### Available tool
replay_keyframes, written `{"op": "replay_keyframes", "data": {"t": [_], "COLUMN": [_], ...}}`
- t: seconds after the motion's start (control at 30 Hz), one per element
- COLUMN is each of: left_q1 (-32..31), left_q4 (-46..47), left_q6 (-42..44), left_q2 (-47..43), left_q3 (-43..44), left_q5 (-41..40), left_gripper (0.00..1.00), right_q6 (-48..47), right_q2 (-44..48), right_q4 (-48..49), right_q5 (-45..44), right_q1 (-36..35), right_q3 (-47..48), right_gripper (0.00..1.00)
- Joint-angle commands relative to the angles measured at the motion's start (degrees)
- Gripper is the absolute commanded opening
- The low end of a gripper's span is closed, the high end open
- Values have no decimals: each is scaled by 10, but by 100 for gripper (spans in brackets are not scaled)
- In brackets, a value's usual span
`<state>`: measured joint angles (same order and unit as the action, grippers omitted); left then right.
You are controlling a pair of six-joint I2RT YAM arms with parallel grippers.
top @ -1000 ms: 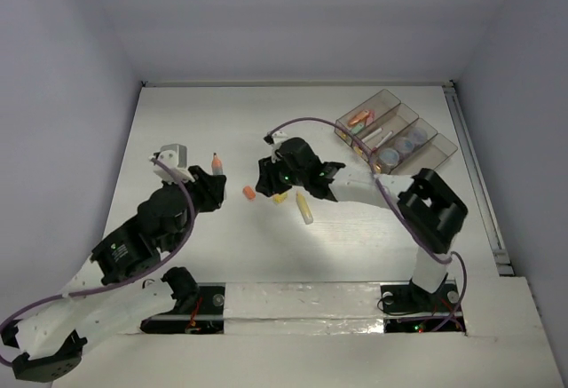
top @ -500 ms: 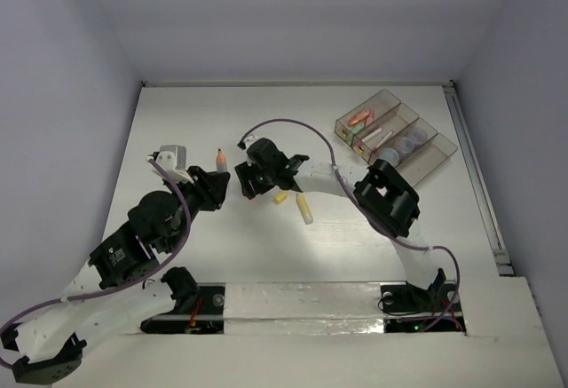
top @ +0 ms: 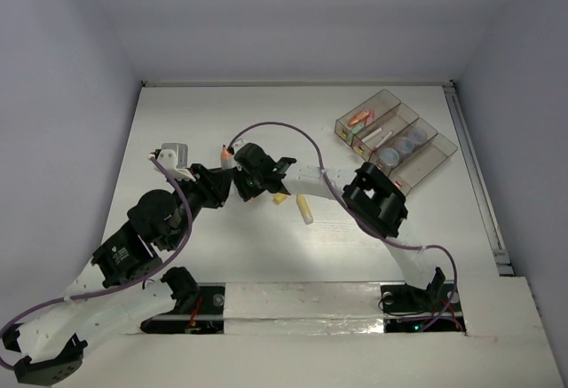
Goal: Sort the stationery into containers
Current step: Close the pen cap on the pen.
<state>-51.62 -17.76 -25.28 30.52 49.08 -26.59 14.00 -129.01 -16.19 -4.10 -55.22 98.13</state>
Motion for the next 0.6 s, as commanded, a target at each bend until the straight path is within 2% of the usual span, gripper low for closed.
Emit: {"op": "replay_keyframes", "data": {"t": [0.0,0.27,0.3,0.33,0.37,0.47,0.57], "left_q1": [9,9,9,9,9,9,9], "left_q4": [37,40,44,46,47,67,81], "left_q6": [10,9,8,7,6,4,1], "left_q2": [2,1,1,0,1,-7,-11], "left_q3": [-3,5,4,3,1,-6,-13], "left_q5": [10,10,12,12,14,34,51], "left_gripper": [0,0,0,0,0,0,0], "right_q6": [-17,-45,-48,-46,-42,-19,5], "right_q2": [-21,-27,-29,-29,-28,-5,52], "right_q4": [-33,-45,-46,-44,-41,-4,59], "right_q5": [-35,-83,-95,-100,-101,-93,-48], "right_q1": [-3,-14,-19,-19,-19,-19,2], "right_q3": [18,18,19,18,16,-11,-57], "right_gripper": [52,40,35,26,23,21,19]}}
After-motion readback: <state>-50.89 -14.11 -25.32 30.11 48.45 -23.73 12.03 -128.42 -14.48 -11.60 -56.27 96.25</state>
